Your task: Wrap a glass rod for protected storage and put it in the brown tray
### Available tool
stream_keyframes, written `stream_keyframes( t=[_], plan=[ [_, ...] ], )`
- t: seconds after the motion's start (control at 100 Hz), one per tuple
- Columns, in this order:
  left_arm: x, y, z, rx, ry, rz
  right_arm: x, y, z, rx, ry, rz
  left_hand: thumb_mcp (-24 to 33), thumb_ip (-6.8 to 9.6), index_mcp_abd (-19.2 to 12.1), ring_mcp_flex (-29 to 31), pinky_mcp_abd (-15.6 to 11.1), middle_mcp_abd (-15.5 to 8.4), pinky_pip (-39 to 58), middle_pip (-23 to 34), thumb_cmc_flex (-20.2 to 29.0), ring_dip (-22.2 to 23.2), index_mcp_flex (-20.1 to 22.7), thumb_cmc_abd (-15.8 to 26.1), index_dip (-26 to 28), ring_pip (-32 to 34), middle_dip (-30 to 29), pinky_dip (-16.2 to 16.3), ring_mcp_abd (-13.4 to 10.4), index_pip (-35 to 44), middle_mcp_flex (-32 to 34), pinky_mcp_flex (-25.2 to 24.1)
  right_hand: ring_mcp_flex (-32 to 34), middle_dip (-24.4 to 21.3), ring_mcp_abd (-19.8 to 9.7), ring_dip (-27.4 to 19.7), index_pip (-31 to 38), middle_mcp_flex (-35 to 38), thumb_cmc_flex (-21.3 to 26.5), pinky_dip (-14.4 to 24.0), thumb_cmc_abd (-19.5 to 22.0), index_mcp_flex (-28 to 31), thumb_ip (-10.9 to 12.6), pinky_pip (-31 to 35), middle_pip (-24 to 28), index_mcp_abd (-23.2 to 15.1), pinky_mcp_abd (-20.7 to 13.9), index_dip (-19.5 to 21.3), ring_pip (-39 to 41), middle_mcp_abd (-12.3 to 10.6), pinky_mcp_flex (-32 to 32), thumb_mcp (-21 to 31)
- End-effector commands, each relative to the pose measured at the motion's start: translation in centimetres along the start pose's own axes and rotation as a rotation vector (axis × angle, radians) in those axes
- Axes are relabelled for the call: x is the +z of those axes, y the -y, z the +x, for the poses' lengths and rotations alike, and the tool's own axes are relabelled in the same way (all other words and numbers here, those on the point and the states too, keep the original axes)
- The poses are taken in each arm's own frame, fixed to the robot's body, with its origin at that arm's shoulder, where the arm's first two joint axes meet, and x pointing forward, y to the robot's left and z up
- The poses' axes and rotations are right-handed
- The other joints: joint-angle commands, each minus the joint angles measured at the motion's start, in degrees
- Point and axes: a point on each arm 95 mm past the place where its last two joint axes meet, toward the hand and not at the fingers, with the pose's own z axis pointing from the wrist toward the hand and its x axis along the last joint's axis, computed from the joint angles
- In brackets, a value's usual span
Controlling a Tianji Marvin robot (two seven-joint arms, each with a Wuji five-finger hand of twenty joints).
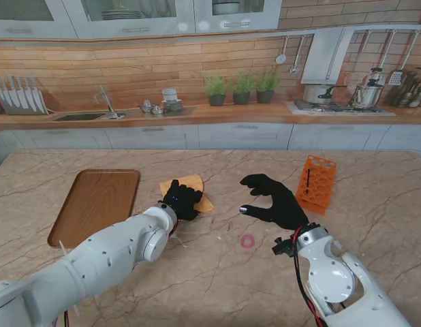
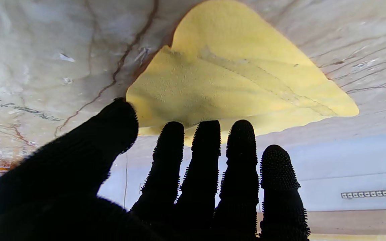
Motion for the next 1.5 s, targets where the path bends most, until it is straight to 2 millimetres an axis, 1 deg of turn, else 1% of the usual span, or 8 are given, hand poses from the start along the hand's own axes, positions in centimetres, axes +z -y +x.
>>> stream_keyframes(
  t=[0.0, 0.09, 0.12, 0.38, 0.51, 0.9, 1.18, 1.49],
  plan=[
    [-0.5, -1.4, 0.7, -0.008, -0.017, -0.041, 0.0, 0.1, 0.3, 0.010, -0.005, -0.005, 0.9, -2.78, -3.9, 1.4, 1.6, -1.7, 2.4, 4.7, 3.2, 0.8, 4.1, -3.2, -0.5, 1.4, 1.1, 0.9, 1.6, 5.8, 4.8, 0.2, 0.0, 0.7, -0.3, 0.7, -0.5, 1.5, -0.5, 1.0, 0.4, 0.9, 2.0, 1.4, 0.8, -0.9, 0.1, 0.3, 0.6, -0.5, 0.3, 0.0],
    [-0.5, -1.3, 0.9, -0.003, -0.027, -0.043, 0.0, 0.1, 0.4, 0.013, -0.005, -0.006, -0.1, -3.57, -4.9, 2.4, 1.6, -1.9, 2.8, 5.3, 6.2, 0.7, 4.4, -3.6, -2.5, 1.9, 1.7, 1.0, 1.6, 8.8, 6.0, 0.9, 0.0, 0.7, -0.3, 0.7, -0.5, 1.5, -0.6, 1.0, 0.4, 0.9, 2.1, 1.4, 0.8, -0.9, 0.1, 0.3, 0.6, -0.5, 0.3, 0.1],
    [-0.4, -1.3, 0.9, -0.001, -0.029, -0.042, 0.0, 0.1, 0.4, 0.013, -0.005, -0.007, -0.9, -3.31, -5.0, 2.7, 1.7, -1.9, 2.9, 4.6, 7.3, 0.7, 4.4, -3.5, -3.4, 2.1, 4.1, 1.1, 1.6, 10.0, 6.7, 1.1, 0.0, 0.7, -0.3, 0.7, -0.5, 1.5, -0.7, 1.0, 0.4, 1.0, 2.1, 1.4, 0.8, -0.9, 0.1, 0.3, 0.6, -0.5, 0.3, 0.1],
    [0.1, -0.7, 1.2, 0.000, -0.039, -0.033, 0.0, 0.1, 0.4, 0.017, -0.006, -0.010, -0.5, -3.09, -6.0, 6.2, 2.3, -2.1, 4.3, 2.9, 11.8, 1.3, 7.8, 0.4, -4.3, 5.1, 9.7, 2.1, 2.0, 14.3, 13.2, 4.0, 0.0, 0.7, -0.3, 0.7, -0.6, 1.6, -0.9, 1.0, 0.4, 1.0, 2.1, 1.4, 0.7, -0.9, 0.2, 0.3, 0.6, -0.5, 0.3, 0.2],
    [0.3, -0.5, 1.2, 0.005, -0.051, -0.034, 0.0, 0.0, 0.4, 0.018, -0.006, -0.012, 2.1, -2.55, -5.6, 7.8, 2.3, -1.8, 4.5, 3.3, 13.6, 1.9, 8.3, -0.1, -4.1, 7.2, 13.1, 2.4, 1.8, 16.3, 15.7, 4.8, 0.0, 0.6, -0.3, 0.7, -0.6, 1.6, -1.2, 1.0, 0.6, 1.1, 2.2, 1.4, 0.7, -0.9, 0.2, 0.3, 0.6, -0.5, 0.3, 0.3],
    [0.8, 0.2, 1.1, 0.026, -0.123, 0.002, -0.1, 0.0, 0.4, 0.021, -0.003, -0.017, 8.7, -1.82, -8.0, 8.7, 2.0, -3.7, 4.6, 1.4, 12.0, 2.2, 6.9, -3.8, 1.5, 8.0, 19.1, 2.0, 0.4, 21.0, 18.1, 5.7, 0.0, 0.6, -0.2, 0.7, -0.8, 1.7, -1.7, 1.1, 1.4, 1.2, 2.2, 1.4, 0.5, -0.9, 0.3, 0.2, 0.5, -0.3, 0.2, 0.6],
    [0.4, 0.9, 1.6, -0.049, -0.170, 0.033, 0.0, 0.0, 0.4, 0.021, -0.003, -0.018, 12.6, -1.37, -9.7, 10.0, 1.6, -5.5, 4.2, 0.2, 10.9, 1.3, 6.9, -6.3, 3.7, 7.0, 19.2, 0.7, -0.9, 22.8, 19.5, 6.3, 0.0, 0.6, -0.1, 0.7, -0.9, 1.7, -1.9, 1.1, 1.6, 1.2, 2.2, 1.3, 0.4, -0.9, 0.3, 0.2, 0.5, -0.3, 0.1, 0.6],
    [-0.7, 1.1, 2.2, -0.127, -0.242, 0.039, 0.0, -0.1, 0.4, 0.018, -0.003, -0.024, 13.5, -1.47, -10.8, 10.3, 0.9, -6.7, 4.3, 0.4, 10.1, 1.1, 6.1, -6.4, 5.0, 6.6, 20.2, -0.2, -2.1, 23.7, 19.4, 6.5, -0.1, 0.6, -0.1, 0.8, -1.0, 1.7, -2.1, 1.2, 1.8, 1.1, 2.2, 1.3, 0.4, -1.0, 0.3, 0.2, 0.4, -0.3, 0.1, 0.7]
  ],
)
